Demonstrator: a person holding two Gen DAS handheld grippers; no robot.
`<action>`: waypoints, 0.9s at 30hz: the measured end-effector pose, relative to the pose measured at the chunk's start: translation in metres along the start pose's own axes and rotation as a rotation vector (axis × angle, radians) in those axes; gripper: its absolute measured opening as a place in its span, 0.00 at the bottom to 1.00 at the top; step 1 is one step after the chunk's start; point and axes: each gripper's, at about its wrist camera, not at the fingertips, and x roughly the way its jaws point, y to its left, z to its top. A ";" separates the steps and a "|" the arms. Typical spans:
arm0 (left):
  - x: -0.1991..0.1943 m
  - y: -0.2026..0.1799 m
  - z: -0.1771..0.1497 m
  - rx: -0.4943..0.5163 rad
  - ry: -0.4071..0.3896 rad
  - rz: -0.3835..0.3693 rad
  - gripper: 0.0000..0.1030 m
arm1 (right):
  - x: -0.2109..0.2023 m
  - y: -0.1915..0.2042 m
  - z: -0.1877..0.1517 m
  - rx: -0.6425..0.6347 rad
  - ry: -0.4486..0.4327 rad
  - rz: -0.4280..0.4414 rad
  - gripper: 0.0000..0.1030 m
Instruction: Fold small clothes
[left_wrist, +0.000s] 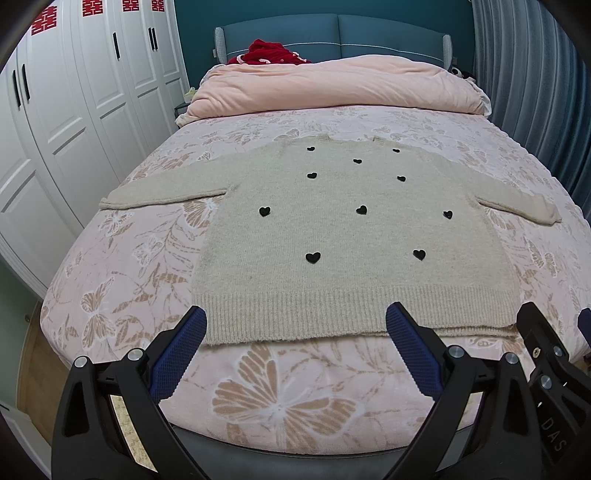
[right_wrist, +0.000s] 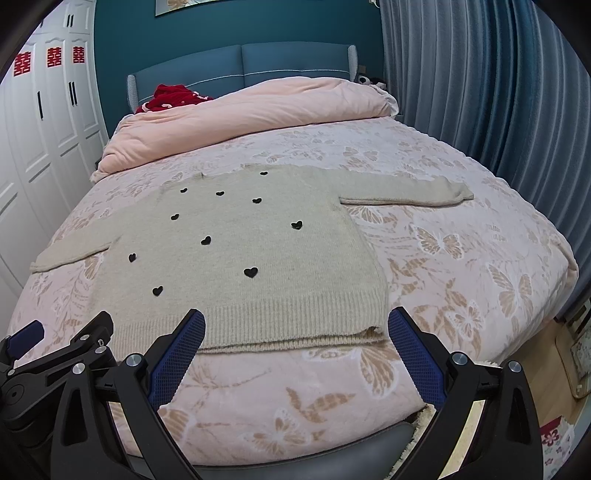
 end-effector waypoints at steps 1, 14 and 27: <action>0.000 0.000 0.000 0.001 0.000 0.000 0.92 | 0.000 0.000 0.000 0.000 0.001 0.001 0.95; 0.005 0.001 -0.006 -0.005 0.012 0.000 0.92 | 0.003 -0.001 -0.005 0.006 0.012 0.002 0.95; 0.012 0.001 -0.007 -0.006 0.033 0.002 0.92 | 0.013 0.000 -0.007 0.013 0.043 0.007 0.95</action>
